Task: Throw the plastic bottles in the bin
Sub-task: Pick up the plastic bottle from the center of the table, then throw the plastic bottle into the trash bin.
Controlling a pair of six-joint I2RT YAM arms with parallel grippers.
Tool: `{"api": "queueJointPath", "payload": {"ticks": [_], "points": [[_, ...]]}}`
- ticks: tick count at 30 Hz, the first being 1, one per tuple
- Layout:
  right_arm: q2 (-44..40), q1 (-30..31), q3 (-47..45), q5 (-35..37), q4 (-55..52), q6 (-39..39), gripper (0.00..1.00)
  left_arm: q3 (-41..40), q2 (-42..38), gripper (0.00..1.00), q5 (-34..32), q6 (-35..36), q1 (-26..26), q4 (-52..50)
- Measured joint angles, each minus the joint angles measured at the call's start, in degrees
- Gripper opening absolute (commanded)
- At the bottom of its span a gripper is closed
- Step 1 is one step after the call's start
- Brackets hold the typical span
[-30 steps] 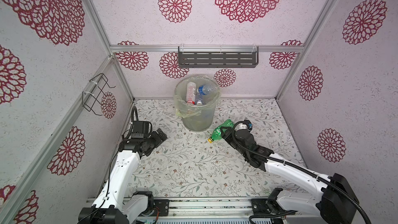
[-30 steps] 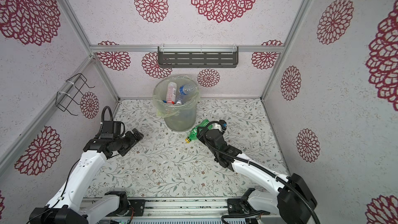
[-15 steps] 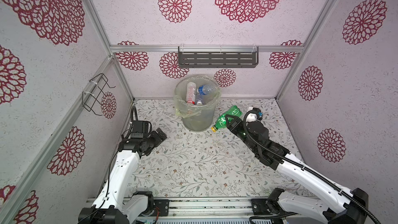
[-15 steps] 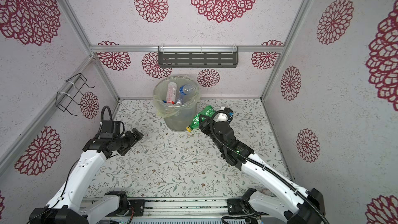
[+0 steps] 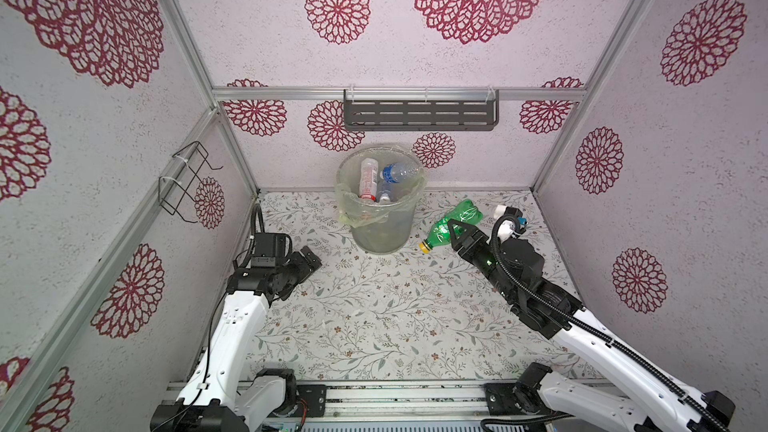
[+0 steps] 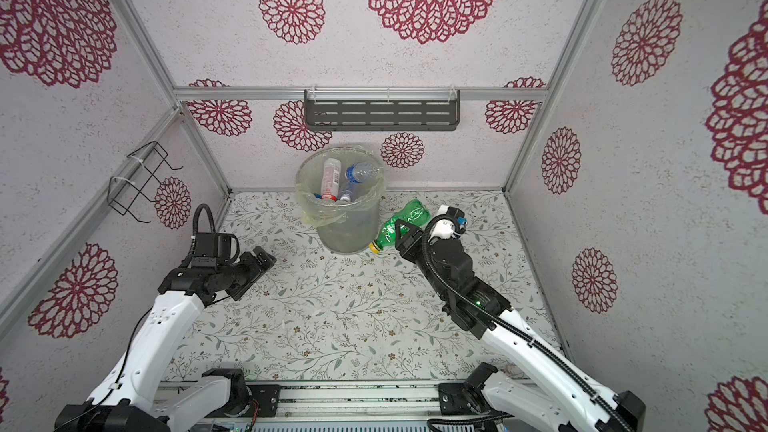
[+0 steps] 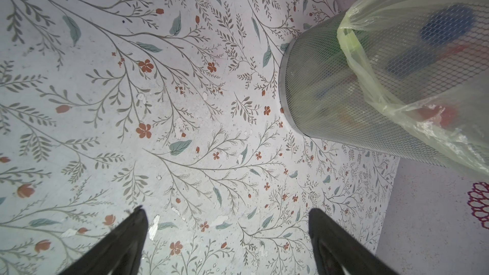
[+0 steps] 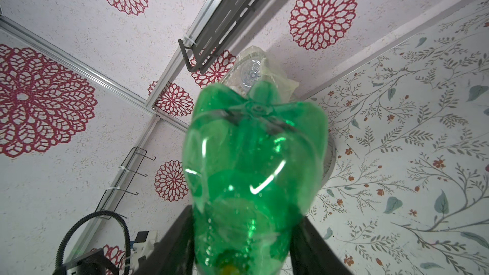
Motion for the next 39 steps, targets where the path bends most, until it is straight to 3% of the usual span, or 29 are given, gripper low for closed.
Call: {"api": "queueJointPath", "payload": {"ticks": [6, 10, 15, 18, 21, 22, 26, 30, 39], "points": [[-1.11, -0.04, -1.88, -1.11, -0.28, 0.5, 0.55, -0.02, 0.0, 0.97, 0.0, -0.17, 0.0, 0.0], [2.71, -0.04, 0.42, -2.58, -0.42, 0.44, 0.55, -0.02, 0.0, 0.97, 0.0, -0.26, 0.0, 0.09], [15.69, -0.04, 13.86, -4.72, -1.05, -0.5, 0.55, -0.02, 0.0, 0.97, 0.0, -0.26, 0.04, 0.15], [25.99, -0.5, 26.64, -4.61, -2.34, -1.07, 0.56, -0.02, 0.0, 0.97, 0.02, -0.28, 0.09, 0.17], [37.03, -1.73, 40.61, -4.24, -3.63, -0.85, 0.72, -0.02, 0.0, 0.97, 0.07, -0.42, 0.15, 0.35], [40.41, -2.21, 44.76, -4.26, -4.2, -0.63, 0.98, -0.02, 0.0, 0.97, 0.09, -0.48, 0.15, 0.42], [49.13, -3.02, 53.66, -4.31, -6.75, -0.48, 0.99, -0.02, 0.0, 0.97, 0.26, -0.59, 0.2, 0.42], [47.39, -2.32, 48.43, -2.6, -8.31, -0.61, 0.99, -0.02, 0.0, 0.97, 0.17, -0.5, 0.22, 0.35], [27.8, -2.45, 34.07, 0.5, -12.63, -3.02, 0.99, -0.02, 0.02, 0.97, -0.22, -0.04, 0.42, 0.07]]}}
